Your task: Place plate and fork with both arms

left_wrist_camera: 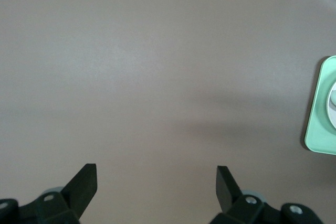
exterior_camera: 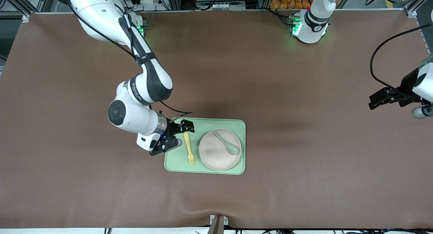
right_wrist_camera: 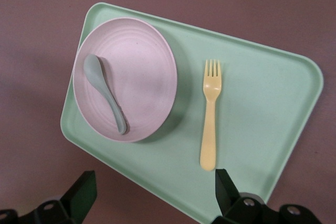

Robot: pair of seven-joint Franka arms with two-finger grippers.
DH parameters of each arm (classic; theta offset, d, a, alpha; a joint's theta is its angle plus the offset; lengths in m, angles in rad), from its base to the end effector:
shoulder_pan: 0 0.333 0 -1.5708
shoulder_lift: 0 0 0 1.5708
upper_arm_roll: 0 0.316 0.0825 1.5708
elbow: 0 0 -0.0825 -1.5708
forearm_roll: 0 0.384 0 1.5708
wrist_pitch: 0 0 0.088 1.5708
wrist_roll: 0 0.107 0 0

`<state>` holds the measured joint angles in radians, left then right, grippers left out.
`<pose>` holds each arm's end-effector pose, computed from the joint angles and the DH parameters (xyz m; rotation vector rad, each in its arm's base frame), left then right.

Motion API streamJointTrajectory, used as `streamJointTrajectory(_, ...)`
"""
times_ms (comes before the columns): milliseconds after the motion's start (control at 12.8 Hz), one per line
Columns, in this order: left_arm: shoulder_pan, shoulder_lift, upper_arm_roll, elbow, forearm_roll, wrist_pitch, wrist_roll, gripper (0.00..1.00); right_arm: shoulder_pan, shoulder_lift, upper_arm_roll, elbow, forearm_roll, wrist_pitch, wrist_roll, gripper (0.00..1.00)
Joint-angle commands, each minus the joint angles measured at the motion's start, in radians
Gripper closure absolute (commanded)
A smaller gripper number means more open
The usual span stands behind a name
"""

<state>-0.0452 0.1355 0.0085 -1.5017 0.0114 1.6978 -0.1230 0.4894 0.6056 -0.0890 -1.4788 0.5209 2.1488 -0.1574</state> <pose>0.6070 -0.0215 0.5903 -3.1297 -0.1332 -0.0962 0.6503 0.3100 0.3330 -2.7103 -0.4125 -0.0275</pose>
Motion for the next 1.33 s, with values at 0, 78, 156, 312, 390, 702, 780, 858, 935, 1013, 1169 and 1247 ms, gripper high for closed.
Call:
streamJointTrajectory(0, 0.005, 0.0, -0.004, 0.005, 0.012, -0.004, -0.004, 0.0, -0.011, -0.078, -0.041, -0.015, -0.051, -0.076, 0.001, 0.0)
streamJointTrajectory(78, 0.004, -0.004, -0.005, 0.003, 0.01, -0.009, -0.004, 0.0, -0.015, -0.095, -0.076, -0.015, -0.071, -0.111, 0.007, 0.0)
streamJointTrajectory(156, 0.002, -0.008, -0.005, 0.003, 0.01, -0.012, -0.003, 0.0, -0.052, -0.116, -0.083, -0.014, -0.088, -0.145, 0.009, 0.0)
streamJointTrajectory(312, -0.004, -0.013, -0.007, 0.004, 0.009, -0.013, -0.001, 0.0, -0.13, -0.168, -0.081, -0.017, -0.099, -0.211, 0.007, 0.0)
streamJointTrajectory(390, -0.005, -0.017, -0.007, 0.004, 0.009, -0.024, 0.0, 0.0, -0.162, -0.202, -0.083, -0.026, -0.12, -0.225, 0.007, 0.0)
streamJointTrajectory(702, -0.004, -0.048, -0.03, 0.004, -0.008, -0.111, -0.001, 0.0, -0.34, -0.292, -0.074, -0.024, -0.263, -0.335, 0.007, 0.0)
streamJointTrajectory(780, -0.002, -0.051, -0.047, 0.003, -0.024, -0.122, -0.003, 0.0, -0.38, -0.314, -0.063, -0.024, -0.292, -0.358, 0.007, 0.0)
streamJointTrajectory(858, 0.001, -0.062, -0.056, -0.003, -0.042, -0.125, -0.006, 0.0, -0.432, -0.335, -0.033, -0.026, -0.297, -0.381, 0.007, 0.0)
streamJointTrajectory(935, -0.002, -0.074, -0.058, -0.008, -0.045, -0.136, -0.006, 0.0, -0.486, -0.357, 0.003, -0.028, -0.297, -0.41, 0.007, 0.0)
streamJointTrajectory(1013, -0.004, -0.091, -0.062, -0.009, -0.045, -0.15, -0.006, 0.0, -0.506, -0.381, 0.018, -0.028, -0.301, -0.434, 0.007, 0.0)
streamJointTrajectory(1169, 0.002, -0.135, -0.065, -0.006, -0.045, -0.205, -0.006, 0.0, -0.511, -0.432, 0.018, -0.028, -0.344, -0.49, 0.007, 0.0)
streamJointTrajectory(1247, 0.004, -0.17, -0.065, -0.006, -0.045, -0.23, -0.006, 0.0, -0.508, -0.461, 0.021, -0.041, -0.382, -0.504, 0.01, 0.0)
